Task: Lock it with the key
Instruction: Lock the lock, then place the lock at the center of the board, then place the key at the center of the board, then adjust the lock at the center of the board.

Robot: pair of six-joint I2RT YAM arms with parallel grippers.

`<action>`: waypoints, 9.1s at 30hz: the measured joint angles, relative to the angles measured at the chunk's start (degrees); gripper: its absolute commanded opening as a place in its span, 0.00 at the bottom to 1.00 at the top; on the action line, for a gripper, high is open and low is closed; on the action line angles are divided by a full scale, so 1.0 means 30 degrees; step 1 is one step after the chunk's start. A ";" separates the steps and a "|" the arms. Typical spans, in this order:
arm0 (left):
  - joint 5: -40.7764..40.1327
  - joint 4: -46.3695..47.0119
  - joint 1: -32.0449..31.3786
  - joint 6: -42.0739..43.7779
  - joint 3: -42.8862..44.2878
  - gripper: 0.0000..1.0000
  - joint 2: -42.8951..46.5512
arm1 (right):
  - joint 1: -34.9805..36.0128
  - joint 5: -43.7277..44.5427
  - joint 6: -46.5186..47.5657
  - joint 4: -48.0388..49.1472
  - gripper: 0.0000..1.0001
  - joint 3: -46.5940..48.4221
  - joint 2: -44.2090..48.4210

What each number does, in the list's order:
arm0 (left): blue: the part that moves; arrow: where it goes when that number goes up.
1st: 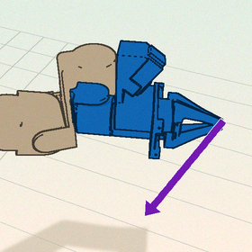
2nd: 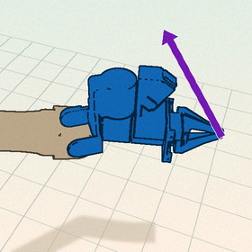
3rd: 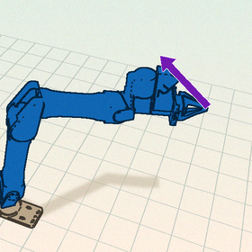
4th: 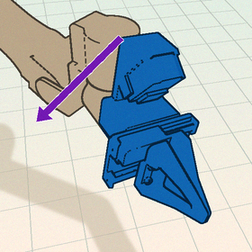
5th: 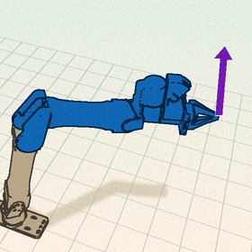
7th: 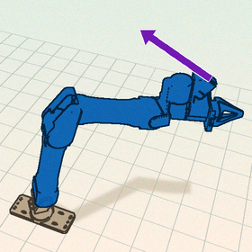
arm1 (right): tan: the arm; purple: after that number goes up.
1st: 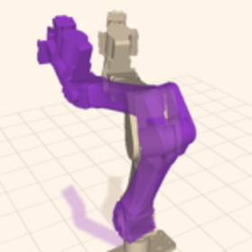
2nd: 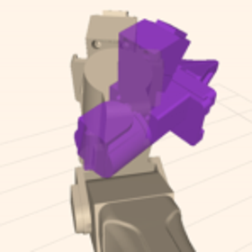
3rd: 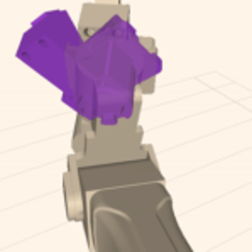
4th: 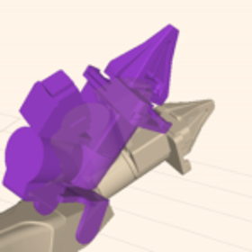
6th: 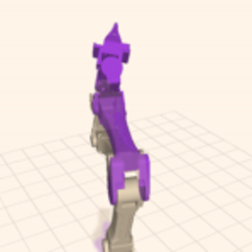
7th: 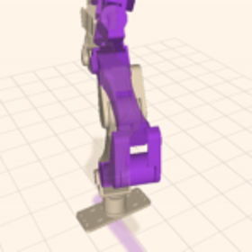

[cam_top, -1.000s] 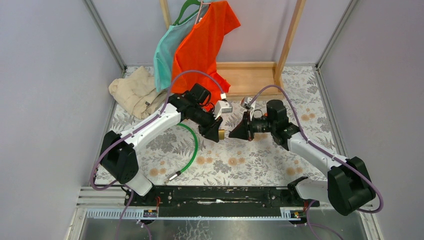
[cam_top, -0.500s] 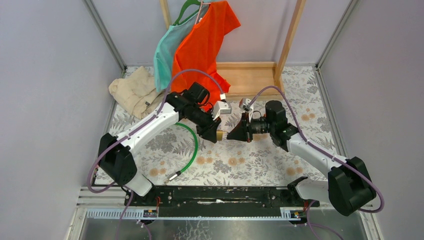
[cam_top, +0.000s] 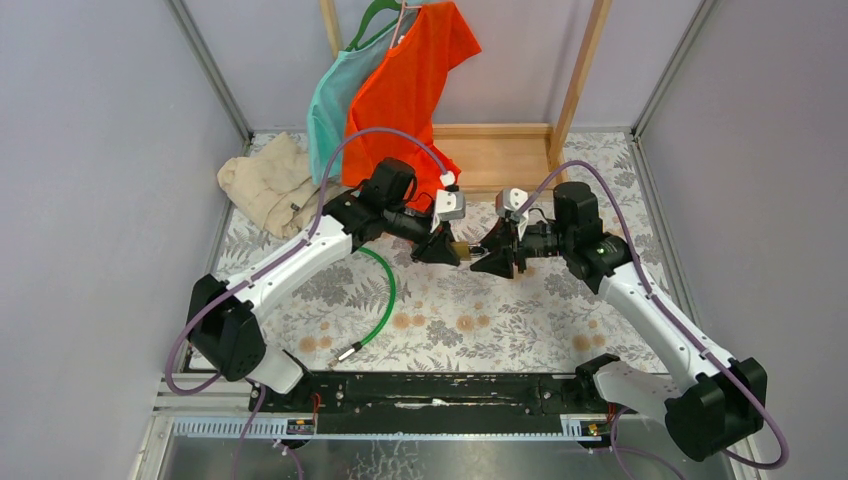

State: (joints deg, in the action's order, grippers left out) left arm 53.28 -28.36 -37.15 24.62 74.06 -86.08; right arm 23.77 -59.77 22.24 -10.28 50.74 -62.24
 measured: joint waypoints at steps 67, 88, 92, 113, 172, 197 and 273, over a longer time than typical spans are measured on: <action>0.0240 -0.1683 0.0204 0.2011 0.0911 0.00 -0.1035 | -0.2113 -0.0109 0.1195 -0.2951 0.00 0.0240 -0.0131; -0.0313 -0.3373 0.1989 0.4466 0.0248 0.00 -0.0444 | -0.3657 0.1355 0.2113 -0.3818 0.01 0.0554 -0.0270; -0.2244 -0.2783 0.1406 0.4590 -0.0874 0.00 0.0335 | -0.3657 0.3118 0.1443 -0.3708 0.00 0.0561 -0.1202; -0.5523 -0.1217 -0.0576 0.5319 -0.3249 0.04 0.1326 | 0.0415 0.6841 -0.5472 0.2025 0.00 -0.0189 -0.8670; -1.1074 0.4452 -0.2608 0.0627 -0.2178 0.32 -0.7861 | -0.6659 1.2757 -0.6448 0.1158 0.95 0.0874 -0.6630; -1.4069 0.3133 -0.2667 0.1566 -0.4568 0.86 -0.1005 | -0.8480 1.3063 -0.4809 0.1071 0.96 0.0874 -0.6623; -2.1493 -0.7060 -0.4881 0.6441 -1.3879 0.84 0.8692 | 0.2419 0.9034 -0.5013 0.0925 0.82 0.4590 -1.2721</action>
State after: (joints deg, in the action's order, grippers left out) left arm -11.20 -49.54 -51.79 43.94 32.42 -60.01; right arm 31.03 -32.67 7.20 -7.51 64.51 -100.40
